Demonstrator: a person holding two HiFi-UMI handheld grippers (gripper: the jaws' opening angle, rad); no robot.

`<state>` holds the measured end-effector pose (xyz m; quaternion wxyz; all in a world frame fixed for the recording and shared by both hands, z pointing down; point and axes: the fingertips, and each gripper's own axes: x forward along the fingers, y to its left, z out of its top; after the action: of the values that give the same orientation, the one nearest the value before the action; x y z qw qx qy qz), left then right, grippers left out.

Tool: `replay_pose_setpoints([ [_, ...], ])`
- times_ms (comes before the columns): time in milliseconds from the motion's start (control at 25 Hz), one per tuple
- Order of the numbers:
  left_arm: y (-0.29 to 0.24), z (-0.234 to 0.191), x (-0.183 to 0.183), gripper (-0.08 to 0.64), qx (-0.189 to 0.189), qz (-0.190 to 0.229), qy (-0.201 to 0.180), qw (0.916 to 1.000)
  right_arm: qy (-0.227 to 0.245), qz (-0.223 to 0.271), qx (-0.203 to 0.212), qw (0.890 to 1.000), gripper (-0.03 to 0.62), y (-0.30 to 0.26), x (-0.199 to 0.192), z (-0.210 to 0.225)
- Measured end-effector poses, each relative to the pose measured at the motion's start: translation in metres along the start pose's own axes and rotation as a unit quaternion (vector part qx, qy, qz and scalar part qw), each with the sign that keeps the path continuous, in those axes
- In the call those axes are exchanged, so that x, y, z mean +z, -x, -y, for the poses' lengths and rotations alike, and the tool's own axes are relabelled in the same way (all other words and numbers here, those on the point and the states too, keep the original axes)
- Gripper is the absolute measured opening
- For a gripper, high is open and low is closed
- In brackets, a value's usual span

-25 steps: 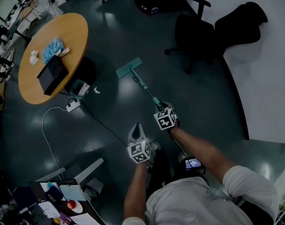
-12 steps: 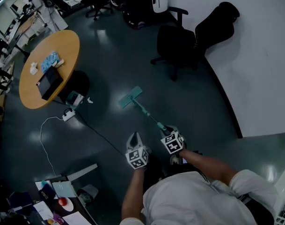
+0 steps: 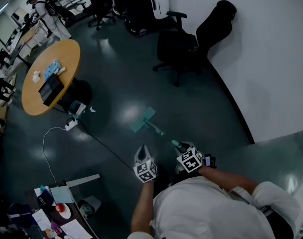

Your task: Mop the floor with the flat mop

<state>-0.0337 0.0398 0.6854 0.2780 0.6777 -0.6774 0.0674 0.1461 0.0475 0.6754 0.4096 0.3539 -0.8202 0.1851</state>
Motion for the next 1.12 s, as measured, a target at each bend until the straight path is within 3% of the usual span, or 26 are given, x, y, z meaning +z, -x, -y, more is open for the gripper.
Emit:
replay_pose_setpoints([
  [320,0.005,0.013,-0.001,0.002,-0.003,0.003,-0.011,0.9999,0.021,0.005,0.008,1.000,0.109,0.024,-0.021,0.002],
  [600,-0.020,-0.007,0.016,0.002,0.004,-0.002,-0.005,1.0000,0.051,0.028,0.013,0.998,0.109,-0.004,0.020,-0.016],
  [800,-0.042,-0.026,0.037,0.002,0.003,-0.001,-0.006,1.0000,0.043,0.017,0.013,0.999,0.109,-0.043,0.046,-0.017],
  [1120,-0.086,-0.080,0.082,0.002,0.017,0.012,0.002,0.9998,0.026,0.023,0.008,0.999,0.109,-0.135,0.127,-0.015],
])
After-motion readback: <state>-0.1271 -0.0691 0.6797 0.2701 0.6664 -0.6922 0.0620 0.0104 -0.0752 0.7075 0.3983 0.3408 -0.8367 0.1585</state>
